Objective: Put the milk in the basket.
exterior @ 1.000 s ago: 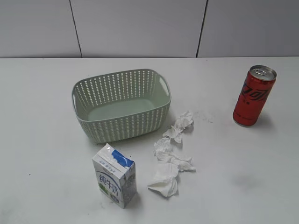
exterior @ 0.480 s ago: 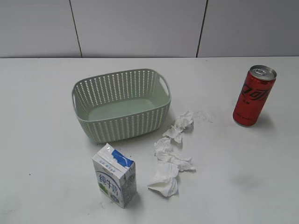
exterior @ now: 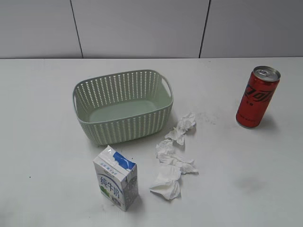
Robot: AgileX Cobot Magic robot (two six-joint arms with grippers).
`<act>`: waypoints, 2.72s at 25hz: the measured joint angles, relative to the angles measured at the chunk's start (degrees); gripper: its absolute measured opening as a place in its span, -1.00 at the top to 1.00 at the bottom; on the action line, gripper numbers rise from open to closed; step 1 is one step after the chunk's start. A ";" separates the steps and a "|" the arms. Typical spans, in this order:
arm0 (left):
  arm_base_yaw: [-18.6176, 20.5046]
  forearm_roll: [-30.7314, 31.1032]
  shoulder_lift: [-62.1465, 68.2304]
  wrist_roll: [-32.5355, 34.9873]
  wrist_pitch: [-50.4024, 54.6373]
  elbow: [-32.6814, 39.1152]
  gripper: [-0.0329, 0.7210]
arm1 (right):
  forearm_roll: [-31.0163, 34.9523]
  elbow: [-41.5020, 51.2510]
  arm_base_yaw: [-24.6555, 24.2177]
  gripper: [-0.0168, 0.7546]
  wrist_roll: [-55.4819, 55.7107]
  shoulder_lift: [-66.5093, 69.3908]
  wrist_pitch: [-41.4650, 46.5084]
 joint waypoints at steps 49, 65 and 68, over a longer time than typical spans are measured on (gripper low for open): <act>-37.37 -2.36 74.52 55.74 0.34 -24.26 -0.52 | 0.00 0.00 0.00 -0.37 0.00 0.00 -0.04; -37.37 -4.59 74.44 55.74 3.03 -24.26 0.11 | 0.00 0.00 0.00 -0.37 0.00 0.00 -0.04; -37.37 -4.54 72.35 55.74 3.57 -24.26 0.11 | 0.00 0.00 0.00 -0.37 0.00 0.00 -0.04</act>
